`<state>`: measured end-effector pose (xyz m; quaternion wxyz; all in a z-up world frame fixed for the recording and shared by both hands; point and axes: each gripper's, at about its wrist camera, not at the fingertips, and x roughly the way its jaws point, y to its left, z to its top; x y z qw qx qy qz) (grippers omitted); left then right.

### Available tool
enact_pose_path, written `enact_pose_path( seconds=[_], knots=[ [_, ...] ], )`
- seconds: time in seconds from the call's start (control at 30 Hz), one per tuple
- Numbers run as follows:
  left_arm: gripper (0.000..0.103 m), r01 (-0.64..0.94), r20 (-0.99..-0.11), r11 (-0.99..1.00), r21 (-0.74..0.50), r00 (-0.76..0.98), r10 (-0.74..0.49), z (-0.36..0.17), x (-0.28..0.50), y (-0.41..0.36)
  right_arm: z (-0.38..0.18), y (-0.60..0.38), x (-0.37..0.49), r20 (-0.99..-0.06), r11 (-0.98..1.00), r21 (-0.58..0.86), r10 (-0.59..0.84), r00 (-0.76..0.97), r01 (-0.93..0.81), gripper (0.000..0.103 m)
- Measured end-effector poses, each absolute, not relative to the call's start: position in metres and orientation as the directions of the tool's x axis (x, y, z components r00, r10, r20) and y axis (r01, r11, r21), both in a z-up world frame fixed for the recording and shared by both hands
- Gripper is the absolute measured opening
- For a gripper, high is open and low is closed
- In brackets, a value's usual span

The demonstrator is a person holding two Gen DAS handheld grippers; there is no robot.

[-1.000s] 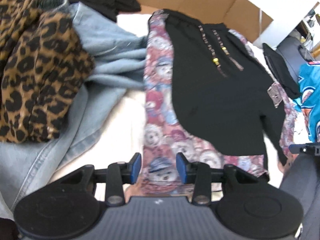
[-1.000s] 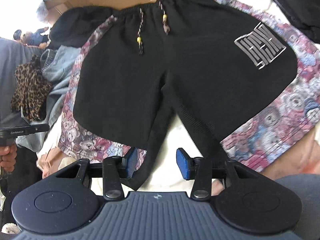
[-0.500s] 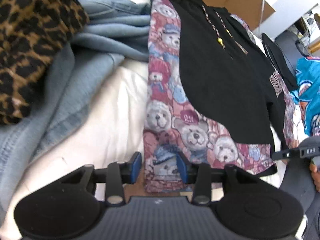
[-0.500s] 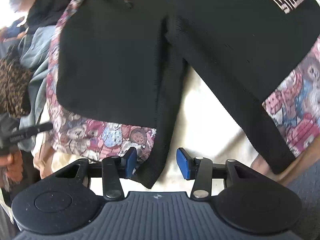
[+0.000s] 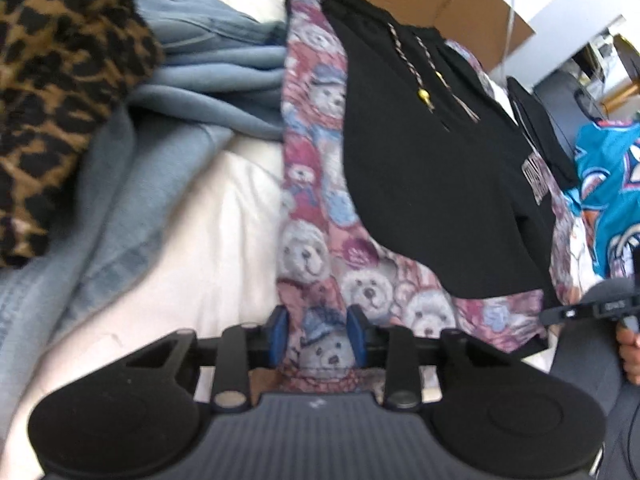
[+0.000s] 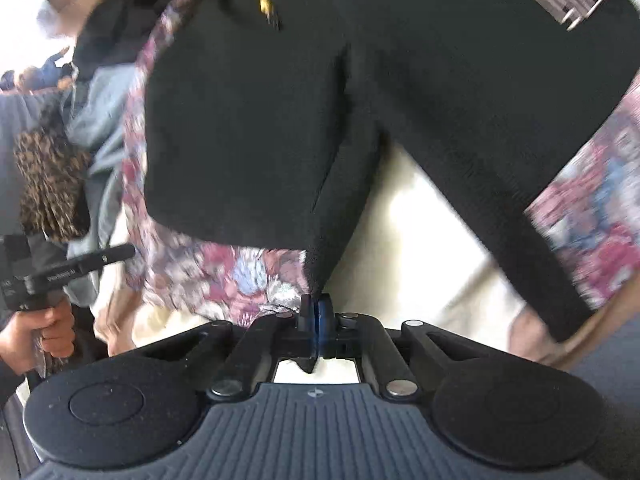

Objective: Fold clothes
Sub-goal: 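Close the right gripper on the black leg hem while the left gripper grips the bear-print hem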

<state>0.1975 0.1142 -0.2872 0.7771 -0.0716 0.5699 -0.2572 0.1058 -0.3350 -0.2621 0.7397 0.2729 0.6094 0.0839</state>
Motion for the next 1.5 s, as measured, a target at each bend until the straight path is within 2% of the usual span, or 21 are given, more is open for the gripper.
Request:
enact_pose_path(
  seconds=[0.2, 0.33, 0.47, 0.5, 0.63, 0.67, 0.9, 1.1, 1.4, 1.5],
  knots=[
    [0.037, 0.329, -0.855, 0.855, -0.401, 0.199, -0.478, -0.288, 0.193, 0.112, -0.237, -0.358, 0.108, -0.874, 0.868, 0.442, 0.361, 0.324, 0.226, 0.0],
    [0.045, 0.334, -0.852, 0.846, -0.415, 0.183, -0.491, -0.292, 0.192, 0.104, -0.239, -0.366, 0.109, -0.881, 0.864, 0.435, 0.351, 0.318, 0.252, 0.0],
    [0.049, 0.354, -0.867, 0.852, -0.385, 0.178, -0.465, -0.3, 0.197, 0.086, -0.244, -0.36, 0.112, -0.888, 0.873, 0.423, 0.345, 0.304, 0.245, 0.0],
    [0.048, 0.363, -0.872, 0.855, -0.371, 0.182, -0.455, -0.3, 0.197, 0.083, -0.245, -0.36, 0.112, -0.889, 0.873, 0.422, 0.344, 0.303, 0.246, 0.0],
    [0.011, 0.364, -0.871, 0.853, -0.374, 0.18, -0.458, -0.298, 0.198, 0.086, -0.248, -0.353, 0.115, -0.89, 0.873, 0.423, 0.35, 0.293, 0.244, 0.0],
    [0.008, 0.366, -0.87, 0.849, -0.382, 0.169, -0.464, -0.296, 0.2, 0.088, -0.248, -0.352, 0.115, -0.89, 0.874, 0.423, 0.352, 0.29, 0.239, 0.0],
    [0.005, 0.363, -0.837, 0.812, -0.457, 0.133, -0.53, -0.268, 0.206, 0.112, -0.244, -0.342, 0.112, -0.883, 0.875, 0.447, 0.399, 0.247, 0.185, 0.0],
    [0.004, 0.394, -0.813, 0.79, -0.47, 0.156, -0.561, -0.236, 0.204, 0.128, -0.244, -0.331, 0.103, -0.861, 0.85, 0.498, 0.461, 0.215, 0.172, 0.0],
    [0.004, 0.394, -0.821, 0.811, -0.433, 0.2, -0.535, -0.212, 0.216, 0.144, -0.242, -0.33, 0.092, -0.85, 0.842, 0.517, 0.484, 0.206, 0.156, 0.0],
    [0.005, 0.384, -0.858, 0.843, -0.378, 0.196, -0.474, -0.222, 0.219, 0.139, -0.246, -0.326, 0.093, -0.875, 0.868, 0.478, 0.457, 0.157, 0.137, 0.004]
  ],
)
